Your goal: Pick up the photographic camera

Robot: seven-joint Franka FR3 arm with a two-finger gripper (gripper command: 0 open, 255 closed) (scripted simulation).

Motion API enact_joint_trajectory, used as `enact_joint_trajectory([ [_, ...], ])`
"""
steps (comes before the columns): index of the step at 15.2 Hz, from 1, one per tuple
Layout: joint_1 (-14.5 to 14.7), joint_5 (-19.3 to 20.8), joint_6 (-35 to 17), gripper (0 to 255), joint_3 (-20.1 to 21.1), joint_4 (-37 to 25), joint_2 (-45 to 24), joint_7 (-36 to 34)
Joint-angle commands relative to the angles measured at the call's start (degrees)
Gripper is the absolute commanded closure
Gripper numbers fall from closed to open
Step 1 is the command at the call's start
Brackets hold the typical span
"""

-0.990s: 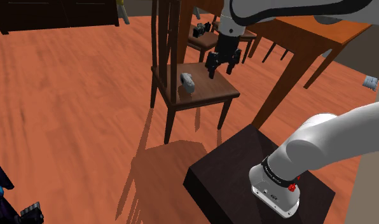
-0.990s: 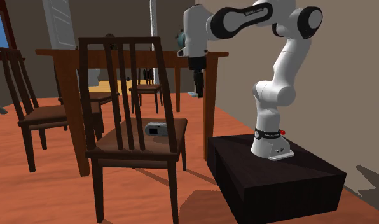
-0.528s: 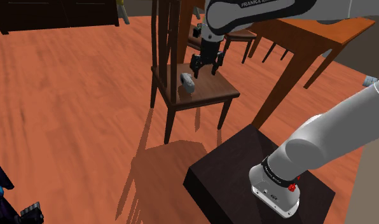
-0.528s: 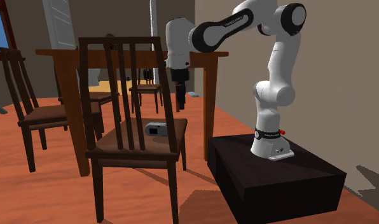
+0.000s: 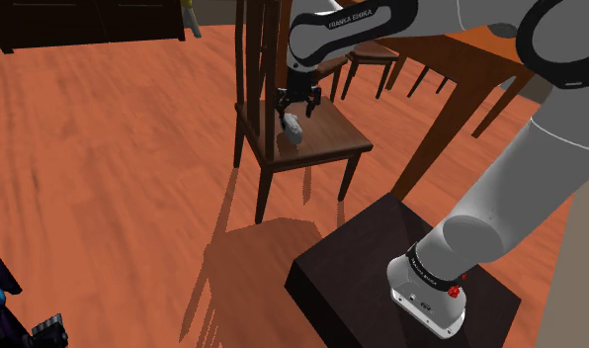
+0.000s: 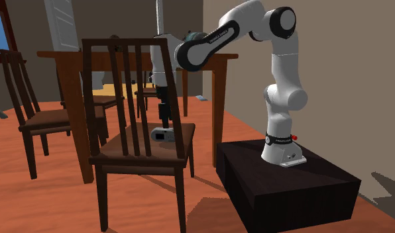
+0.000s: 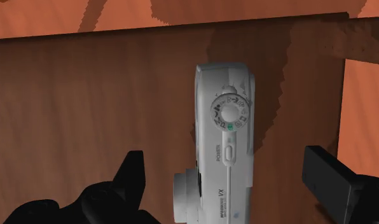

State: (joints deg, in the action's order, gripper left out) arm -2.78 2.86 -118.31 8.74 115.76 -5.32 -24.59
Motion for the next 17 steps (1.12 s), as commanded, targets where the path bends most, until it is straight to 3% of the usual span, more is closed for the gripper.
enact_joint_trajectory([
  [1,0.03,0.49,-1.41,0,-0.1,-0.87,-2.15,-0.75],
  [9,0.11,1.07,-6.04,0,-0.2,1.45,-4.5,-1.24],
  [10,0.21,1.07,-5.92,255,-0.12,1.38,-4.45,-1.42],
  [17,0.07,1.02,-5.81,255,-0.21,1.53,-4.15,-1.17],
])
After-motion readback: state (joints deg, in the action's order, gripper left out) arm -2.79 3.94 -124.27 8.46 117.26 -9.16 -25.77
